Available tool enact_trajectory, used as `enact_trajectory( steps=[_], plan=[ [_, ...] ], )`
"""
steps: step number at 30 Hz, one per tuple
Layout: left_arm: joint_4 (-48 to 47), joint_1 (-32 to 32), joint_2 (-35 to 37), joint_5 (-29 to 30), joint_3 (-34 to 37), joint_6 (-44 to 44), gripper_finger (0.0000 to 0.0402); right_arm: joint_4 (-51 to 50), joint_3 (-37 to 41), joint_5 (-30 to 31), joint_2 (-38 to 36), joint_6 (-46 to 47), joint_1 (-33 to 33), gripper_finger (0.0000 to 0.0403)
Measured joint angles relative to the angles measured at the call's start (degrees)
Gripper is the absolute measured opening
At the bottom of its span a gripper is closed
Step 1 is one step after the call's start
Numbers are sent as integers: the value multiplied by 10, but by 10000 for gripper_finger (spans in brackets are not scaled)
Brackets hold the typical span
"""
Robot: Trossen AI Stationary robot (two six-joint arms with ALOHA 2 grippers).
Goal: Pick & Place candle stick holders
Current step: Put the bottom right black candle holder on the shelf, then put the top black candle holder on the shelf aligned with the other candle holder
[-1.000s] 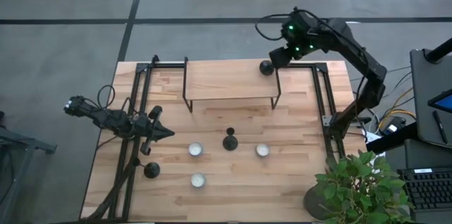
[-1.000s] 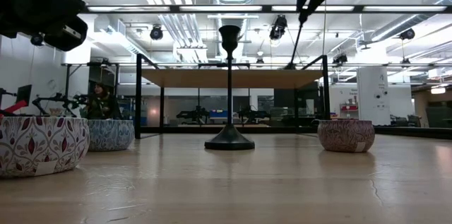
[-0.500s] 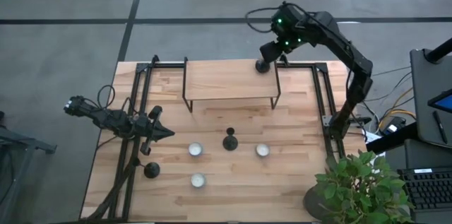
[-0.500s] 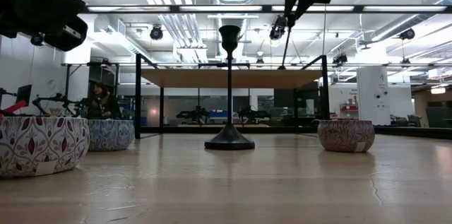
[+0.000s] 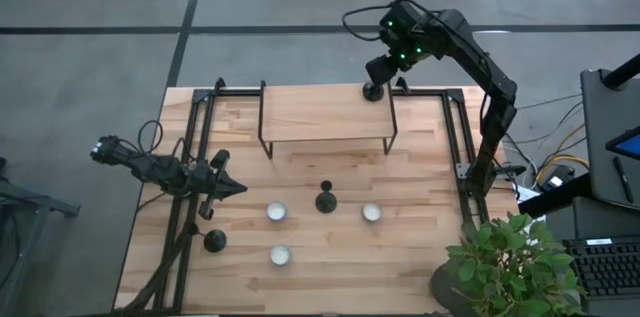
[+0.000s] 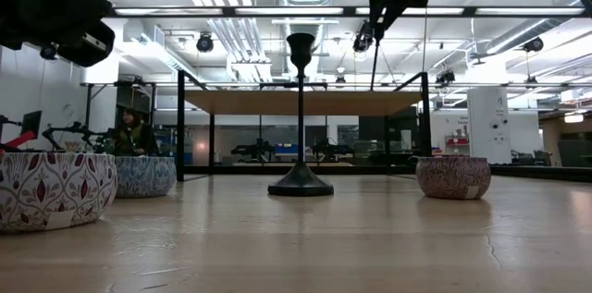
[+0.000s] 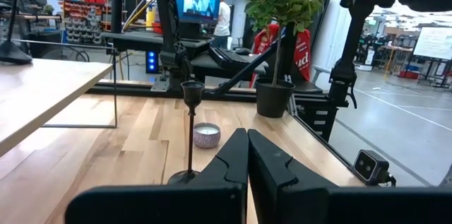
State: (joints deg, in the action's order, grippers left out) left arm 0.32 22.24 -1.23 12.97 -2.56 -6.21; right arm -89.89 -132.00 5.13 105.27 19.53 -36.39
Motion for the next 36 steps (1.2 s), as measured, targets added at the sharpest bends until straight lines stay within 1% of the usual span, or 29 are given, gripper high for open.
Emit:
enact_trajectory(
  steps=[5, 12, 16, 32, 36],
  plan=[
    [0, 0, 0, 0, 0, 0, 3, 1, 6, 0, 0, -6, -7, 151],
    [0, 0, 0, 0, 0, 0, 3, 0, 8, -26, 0, -16, -8, 171],
    [0, 0, 0, 0, 0, 0, 3, 1, 8, -26, 0, -25, -8, 176],
    [0, 0, 0, 0, 0, 0, 3, 0, 5, -26, -4, -28, -8, 181],
    [0, 0, 0, 0, 0, 0, 3, -1, 3, -48, -16, -22, -8, 185]
  ],
)
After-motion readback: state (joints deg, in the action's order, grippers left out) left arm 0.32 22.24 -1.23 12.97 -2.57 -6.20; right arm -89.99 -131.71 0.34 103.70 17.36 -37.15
